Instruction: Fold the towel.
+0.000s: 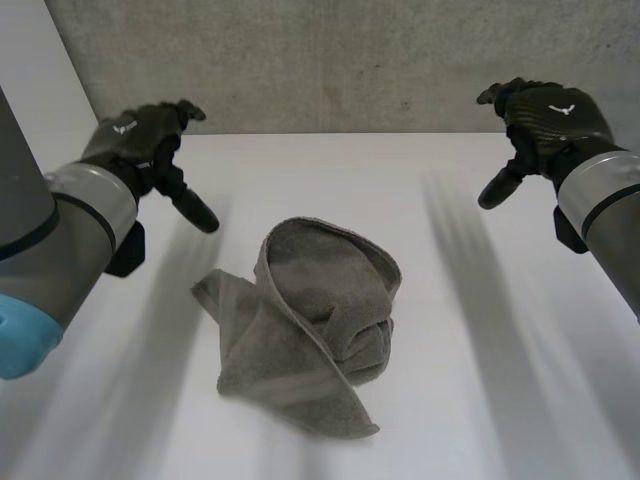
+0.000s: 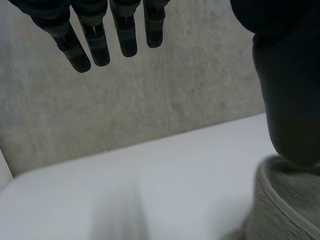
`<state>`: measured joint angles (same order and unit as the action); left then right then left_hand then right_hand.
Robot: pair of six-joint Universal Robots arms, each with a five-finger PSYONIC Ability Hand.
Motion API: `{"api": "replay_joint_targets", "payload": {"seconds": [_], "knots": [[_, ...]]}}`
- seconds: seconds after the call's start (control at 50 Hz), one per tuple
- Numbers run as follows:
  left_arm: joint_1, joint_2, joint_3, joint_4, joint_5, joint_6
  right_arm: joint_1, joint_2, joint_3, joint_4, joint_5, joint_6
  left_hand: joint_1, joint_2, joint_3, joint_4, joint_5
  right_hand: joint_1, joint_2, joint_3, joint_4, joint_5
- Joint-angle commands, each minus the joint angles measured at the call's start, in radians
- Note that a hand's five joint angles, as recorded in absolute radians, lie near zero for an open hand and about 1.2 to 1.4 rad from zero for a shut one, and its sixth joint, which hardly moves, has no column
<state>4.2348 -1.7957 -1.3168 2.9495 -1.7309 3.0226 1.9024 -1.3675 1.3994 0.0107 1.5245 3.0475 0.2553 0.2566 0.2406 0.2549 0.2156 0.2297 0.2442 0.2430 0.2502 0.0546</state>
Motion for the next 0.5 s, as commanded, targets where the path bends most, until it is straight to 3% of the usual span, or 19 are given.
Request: {"api": "replay_joint_targets", "payload": {"seconds": [0.02, 0.16, 0.32, 0.44, 0.5], "knots": [[-0.007, -0.024, -0.053, -0.021, 0.005, -0.113, 0.003, 0.090, -0.039, 0.002, -0.083, 0.086, -0.056, -0.058, -0.042, -0.056, -0.191, -0.055, -0.070, -0.068, -0.076, -0.055], [-0.036, -0.154, -0.016, -0.010, -0.003, -0.195, 0.032, 0.316, -0.149, 0.034, -0.170, 0.276, -0.056, -0.058, -0.042, -0.056, -0.191, -0.055, -0.070, -0.068, -0.076, -0.055], [-0.085, -0.260, 0.005, -0.010, 0.007, -0.307, 0.069, 0.493, -0.233, 0.078, -0.201, 0.298, -0.042, -0.043, -0.027, -0.041, -0.177, -0.055, -0.070, -0.068, -0.076, -0.055], [-0.107, -0.323, 0.042, -0.010, 0.007, -0.317, 0.092, 0.576, -0.293, 0.113, -0.205, 0.300, -0.036, -0.037, -0.021, -0.035, -0.171, -0.055, -0.070, -0.068, -0.076, -0.055], [-0.114, -0.366, 0.077, -0.012, 0.008, -0.317, 0.101, 0.600, -0.321, 0.130, -0.224, 0.300, -0.015, -0.017, -0.001, -0.015, -0.150, 0.072, 0.057, 0.059, 0.051, 0.072]]}}
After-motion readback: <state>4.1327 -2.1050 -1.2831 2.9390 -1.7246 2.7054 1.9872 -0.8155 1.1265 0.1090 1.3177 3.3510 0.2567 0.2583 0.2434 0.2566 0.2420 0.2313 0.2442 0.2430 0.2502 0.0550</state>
